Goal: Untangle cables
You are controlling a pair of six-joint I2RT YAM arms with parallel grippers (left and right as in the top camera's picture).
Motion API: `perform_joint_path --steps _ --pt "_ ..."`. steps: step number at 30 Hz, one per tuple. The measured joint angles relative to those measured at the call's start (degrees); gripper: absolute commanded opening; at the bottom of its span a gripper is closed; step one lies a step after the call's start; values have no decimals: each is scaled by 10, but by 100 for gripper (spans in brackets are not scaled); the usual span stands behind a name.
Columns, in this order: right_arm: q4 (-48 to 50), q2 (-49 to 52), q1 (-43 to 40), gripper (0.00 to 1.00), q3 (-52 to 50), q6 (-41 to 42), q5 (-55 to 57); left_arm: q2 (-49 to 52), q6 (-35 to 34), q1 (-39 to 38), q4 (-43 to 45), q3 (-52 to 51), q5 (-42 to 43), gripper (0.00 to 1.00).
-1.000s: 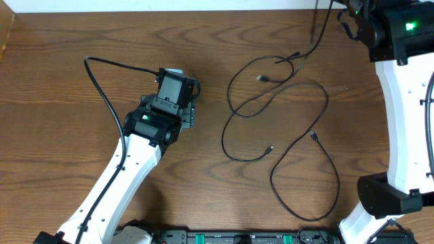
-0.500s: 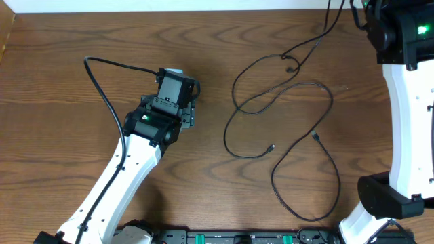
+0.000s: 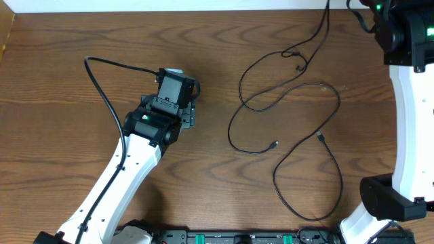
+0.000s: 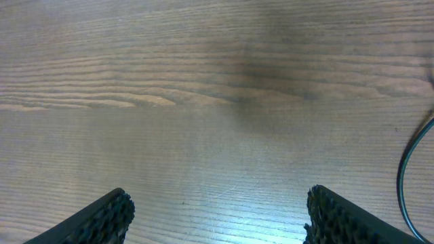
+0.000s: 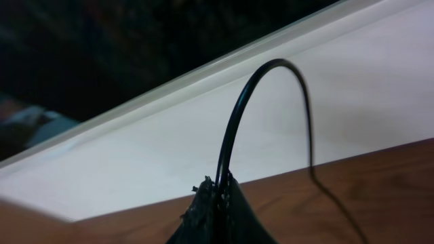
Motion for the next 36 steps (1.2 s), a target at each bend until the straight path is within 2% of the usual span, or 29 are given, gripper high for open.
perform_joint_path --steps 7,17,26,36 --pt "53 0 0 1 1 45 -81 0 0 0 0 0 0 82" --pt "130 -1 -23 1 1 68 -95 0 0 0 0 0 0 82" --pt "146 -1 -116 2 1 0 -8 0 0 0 0 0 0 83" --pt "64 -1 -206 1 2 -150 210 0 0 0 0 0 0 83"
